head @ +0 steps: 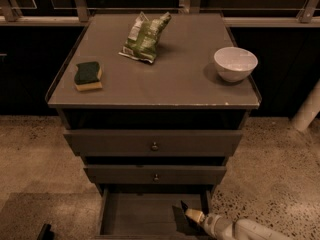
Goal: Place rxbar chocolate into bottom drawer
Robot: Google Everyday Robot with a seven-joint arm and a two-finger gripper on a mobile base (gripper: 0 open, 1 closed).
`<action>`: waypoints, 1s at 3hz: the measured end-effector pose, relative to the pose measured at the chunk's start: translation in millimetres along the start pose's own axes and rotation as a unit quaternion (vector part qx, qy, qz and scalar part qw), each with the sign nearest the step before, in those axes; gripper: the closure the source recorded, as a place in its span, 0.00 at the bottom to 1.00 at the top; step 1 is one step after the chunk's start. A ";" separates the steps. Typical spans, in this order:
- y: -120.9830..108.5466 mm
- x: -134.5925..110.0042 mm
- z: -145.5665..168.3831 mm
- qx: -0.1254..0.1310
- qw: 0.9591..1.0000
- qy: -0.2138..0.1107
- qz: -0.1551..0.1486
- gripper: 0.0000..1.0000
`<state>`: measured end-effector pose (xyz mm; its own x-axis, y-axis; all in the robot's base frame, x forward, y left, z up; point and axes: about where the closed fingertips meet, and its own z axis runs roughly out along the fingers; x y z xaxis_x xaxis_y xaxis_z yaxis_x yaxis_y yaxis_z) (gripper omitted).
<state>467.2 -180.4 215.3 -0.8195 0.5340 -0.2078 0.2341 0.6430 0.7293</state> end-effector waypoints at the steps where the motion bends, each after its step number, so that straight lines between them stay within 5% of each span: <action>1: -36.2 5.9 20.8 0.026 0.999 0.016 0.031 1.00; 3: -39.9 5.8 21.9 0.030 0.999 0.017 0.030 0.58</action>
Offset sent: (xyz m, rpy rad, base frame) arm -0.0020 -0.0073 -0.0348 -0.0026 0.0696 -0.0231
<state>464.6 -190.9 170.7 -0.8201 0.5546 -0.1408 0.3140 0.6419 0.6996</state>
